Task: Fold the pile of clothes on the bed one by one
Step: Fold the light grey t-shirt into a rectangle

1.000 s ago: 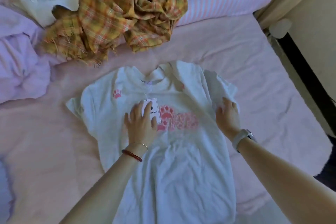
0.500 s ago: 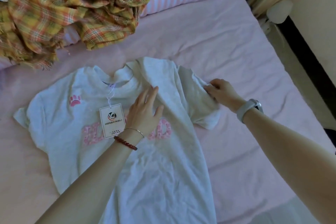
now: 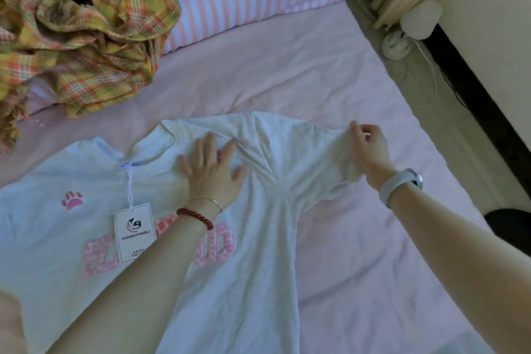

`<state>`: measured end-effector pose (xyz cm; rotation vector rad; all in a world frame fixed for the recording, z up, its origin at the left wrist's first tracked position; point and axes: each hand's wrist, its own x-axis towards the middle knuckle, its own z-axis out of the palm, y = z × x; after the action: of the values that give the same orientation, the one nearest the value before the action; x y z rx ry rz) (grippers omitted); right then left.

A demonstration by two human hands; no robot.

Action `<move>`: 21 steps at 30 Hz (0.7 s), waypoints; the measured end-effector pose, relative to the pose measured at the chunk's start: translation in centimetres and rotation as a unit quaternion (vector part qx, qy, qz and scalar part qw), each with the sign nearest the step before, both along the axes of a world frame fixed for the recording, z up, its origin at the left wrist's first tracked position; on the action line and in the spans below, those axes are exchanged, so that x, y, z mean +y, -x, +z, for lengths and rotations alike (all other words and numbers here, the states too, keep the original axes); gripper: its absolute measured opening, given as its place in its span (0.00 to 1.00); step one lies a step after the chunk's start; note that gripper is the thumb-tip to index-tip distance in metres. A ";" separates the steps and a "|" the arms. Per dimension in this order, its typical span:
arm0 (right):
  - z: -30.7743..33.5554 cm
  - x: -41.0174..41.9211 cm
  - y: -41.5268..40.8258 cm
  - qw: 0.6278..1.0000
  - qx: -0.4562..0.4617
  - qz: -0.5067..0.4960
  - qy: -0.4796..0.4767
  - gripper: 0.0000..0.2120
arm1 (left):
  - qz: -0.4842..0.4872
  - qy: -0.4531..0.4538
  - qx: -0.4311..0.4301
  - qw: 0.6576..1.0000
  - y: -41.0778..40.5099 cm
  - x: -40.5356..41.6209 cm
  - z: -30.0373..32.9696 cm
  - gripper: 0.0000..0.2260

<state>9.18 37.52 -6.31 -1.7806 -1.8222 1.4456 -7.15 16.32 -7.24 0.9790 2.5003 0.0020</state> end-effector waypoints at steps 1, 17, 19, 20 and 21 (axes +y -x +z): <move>0.0 -0.4 -0.8 0.997 0.041 -0.051 0.050 0.17 | 0.002 -0.040 0.011 0.999 0.2 0.6 0.2 0.26; 1.5 -6.9 -7.2 0.996 0.087 0.020 -0.011 0.16 | 0.016 -0.154 -0.006 0.988 2.6 11.4 0.9 0.10; 1.1 -7.3 -7.9 0.996 -0.026 0.077 -0.037 0.13 | 0.002 -0.106 0.033 0.994 1.9 11.1 0.4 0.10; 0.9 -7.4 -8.3 0.987 -0.105 0.119 -0.034 0.10 | -0.006 -0.081 0.051 0.995 1.5 10.9 0.2 0.10; 0.7 -7.5 -8.6 0.972 -0.179 0.153 -0.022 0.08 | -0.010 -0.064 0.065 0.996 1.2 10.7 0.0 0.11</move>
<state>17.76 30.06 -5.57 -1.9016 -2.3773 1.2210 -8.30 27.00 -7.22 1.0877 2.6355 0.0958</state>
